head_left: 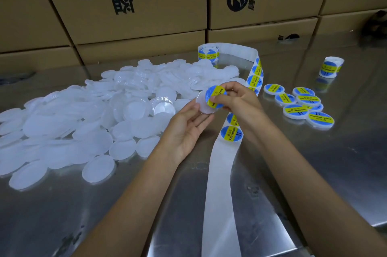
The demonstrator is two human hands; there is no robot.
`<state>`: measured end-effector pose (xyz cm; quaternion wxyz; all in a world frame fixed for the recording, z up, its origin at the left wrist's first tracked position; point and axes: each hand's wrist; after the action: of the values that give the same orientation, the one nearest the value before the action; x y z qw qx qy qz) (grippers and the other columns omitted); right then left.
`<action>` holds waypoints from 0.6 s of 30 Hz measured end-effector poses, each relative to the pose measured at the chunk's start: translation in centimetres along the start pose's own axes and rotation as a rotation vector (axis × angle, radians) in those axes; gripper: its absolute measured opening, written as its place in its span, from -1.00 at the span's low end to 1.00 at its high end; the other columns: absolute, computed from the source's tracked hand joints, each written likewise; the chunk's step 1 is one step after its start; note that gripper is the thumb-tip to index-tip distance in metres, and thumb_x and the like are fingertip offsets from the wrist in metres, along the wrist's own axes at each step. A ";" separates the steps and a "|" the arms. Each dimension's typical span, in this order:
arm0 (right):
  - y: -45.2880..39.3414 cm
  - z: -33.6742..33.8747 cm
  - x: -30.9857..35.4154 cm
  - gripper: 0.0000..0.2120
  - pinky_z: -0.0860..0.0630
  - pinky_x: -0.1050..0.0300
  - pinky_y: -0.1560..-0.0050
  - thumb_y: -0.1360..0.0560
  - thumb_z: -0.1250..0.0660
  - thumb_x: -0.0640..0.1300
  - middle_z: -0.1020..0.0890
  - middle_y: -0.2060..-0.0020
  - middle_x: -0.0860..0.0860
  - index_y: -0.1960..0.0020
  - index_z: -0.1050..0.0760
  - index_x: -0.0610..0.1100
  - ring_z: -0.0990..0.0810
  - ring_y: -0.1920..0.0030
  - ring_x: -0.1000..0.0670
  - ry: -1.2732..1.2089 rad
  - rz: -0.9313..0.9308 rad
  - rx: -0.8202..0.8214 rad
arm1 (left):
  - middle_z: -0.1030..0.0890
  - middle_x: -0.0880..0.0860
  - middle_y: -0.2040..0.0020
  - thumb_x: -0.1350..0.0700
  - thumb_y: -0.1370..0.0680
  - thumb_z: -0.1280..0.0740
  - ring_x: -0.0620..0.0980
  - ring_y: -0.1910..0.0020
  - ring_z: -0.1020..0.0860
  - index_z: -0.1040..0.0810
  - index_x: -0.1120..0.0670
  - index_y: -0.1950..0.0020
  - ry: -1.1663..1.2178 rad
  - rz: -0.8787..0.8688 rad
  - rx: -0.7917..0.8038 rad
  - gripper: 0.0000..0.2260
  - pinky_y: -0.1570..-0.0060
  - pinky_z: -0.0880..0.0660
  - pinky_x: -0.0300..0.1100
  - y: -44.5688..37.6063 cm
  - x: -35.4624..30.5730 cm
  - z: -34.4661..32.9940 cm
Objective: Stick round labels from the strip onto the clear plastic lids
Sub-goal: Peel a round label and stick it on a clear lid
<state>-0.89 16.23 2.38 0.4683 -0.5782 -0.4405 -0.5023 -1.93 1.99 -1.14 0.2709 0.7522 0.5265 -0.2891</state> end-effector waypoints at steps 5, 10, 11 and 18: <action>0.3 -0.3 -0.6 -0.81 -0.52 0.35 0.22 -0.42 -0.47 -0.31 -0.68 0.24 0.04 0.09 -0.54 -0.07 -0.61 0.22 0.10 0.071 0.039 -0.022 | -0.70 0.20 -0.09 0.29 -0.66 -0.21 0.12 -0.09 -0.70 -0.55 0.24 -0.21 0.025 0.000 -0.005 -0.82 -0.15 -0.61 -0.05 -0.2 0.0 0.2; 0.5 -0.7 -0.6 -0.81 -0.52 0.32 0.23 -0.43 -0.44 -0.33 -0.69 0.11 -0.10 0.05 -0.53 -0.11 -0.60 0.17 0.03 0.100 0.039 -0.034 | -0.69 0.21 -0.14 0.27 -0.66 -0.22 0.10 -0.13 -0.68 -0.55 0.27 -0.26 0.008 0.008 0.013 -0.78 -0.18 -0.60 -0.05 -0.1 -0.1 0.1; 0.5 -0.7 -0.6 -0.81 -0.53 0.30 0.22 -0.43 -0.44 -0.34 -0.69 0.10 -0.11 0.05 -0.52 -0.11 -0.60 0.17 0.02 0.103 0.041 -0.039 | -0.69 0.21 -0.14 0.26 -0.66 -0.22 0.10 -0.13 -0.68 -0.55 0.27 -0.27 0.003 0.010 0.012 -0.78 -0.19 -0.59 -0.05 -0.1 -0.1 0.1; 0.4 -0.9 -0.9 -0.81 -0.60 0.05 -0.01 -0.42 -0.48 -0.31 -0.69 0.04 -0.14 0.07 -0.52 -0.11 -0.61 0.15 0.01 0.121 0.057 -0.061 | -0.63 0.22 -0.26 0.25 -0.67 -0.21 0.09 -0.23 -0.63 -0.47 0.28 -0.41 -0.050 0.022 0.008 -0.69 -0.27 -0.55 -0.05 0.0 0.0 -0.1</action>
<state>-0.71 15.22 1.44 0.4904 -0.5729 -0.3794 -0.5360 -1.94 2.05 -1.09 0.2844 0.7515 0.5100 -0.3069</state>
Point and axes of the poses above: each hand's wrist, its own y-axis away from the middle knuckle, its own z-axis out of the back of the hand, x = y × z
